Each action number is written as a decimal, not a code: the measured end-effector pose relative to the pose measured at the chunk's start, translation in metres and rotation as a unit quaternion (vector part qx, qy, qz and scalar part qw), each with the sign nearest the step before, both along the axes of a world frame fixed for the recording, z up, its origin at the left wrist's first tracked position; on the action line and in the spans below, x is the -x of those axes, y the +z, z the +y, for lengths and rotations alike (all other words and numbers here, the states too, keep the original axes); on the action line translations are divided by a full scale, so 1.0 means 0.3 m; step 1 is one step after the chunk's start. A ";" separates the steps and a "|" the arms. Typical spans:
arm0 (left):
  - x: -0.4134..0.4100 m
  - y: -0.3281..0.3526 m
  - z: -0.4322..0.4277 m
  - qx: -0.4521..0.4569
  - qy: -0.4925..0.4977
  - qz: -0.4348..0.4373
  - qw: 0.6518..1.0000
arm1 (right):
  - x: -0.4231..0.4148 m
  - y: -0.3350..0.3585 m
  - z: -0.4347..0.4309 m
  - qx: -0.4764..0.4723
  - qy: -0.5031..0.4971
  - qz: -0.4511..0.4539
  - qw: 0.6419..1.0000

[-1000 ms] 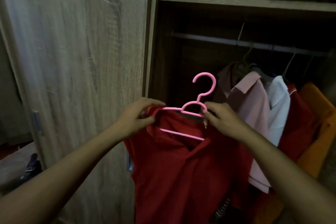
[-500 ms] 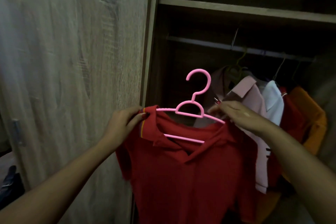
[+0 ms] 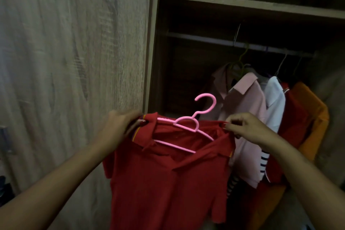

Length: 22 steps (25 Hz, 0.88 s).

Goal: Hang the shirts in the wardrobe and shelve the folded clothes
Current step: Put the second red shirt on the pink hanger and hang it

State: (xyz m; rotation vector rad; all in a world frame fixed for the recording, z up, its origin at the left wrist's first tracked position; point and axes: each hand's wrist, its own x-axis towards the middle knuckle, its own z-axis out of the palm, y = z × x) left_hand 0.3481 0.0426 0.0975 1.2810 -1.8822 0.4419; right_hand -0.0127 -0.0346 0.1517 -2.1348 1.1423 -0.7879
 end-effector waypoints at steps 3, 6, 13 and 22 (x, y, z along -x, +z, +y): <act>-0.032 0.020 0.008 0.001 0.009 0.081 0.997 | -0.027 -0.002 0.025 0.037 0.001 -0.020 0.999; -0.064 0.054 0.005 -0.011 -0.003 0.146 0.989 | -0.027 0.005 0.024 0.107 0.039 0.017 0.993; -0.040 0.113 -0.079 -0.061 -0.083 0.214 0.971 | 0.022 0.105 0.137 0.034 0.038 -0.031 0.998; 0.410 0.196 -0.266 -0.129 -0.002 0.117 0.985 | 0.218 0.236 0.319 -0.061 -0.113 -0.145 0.981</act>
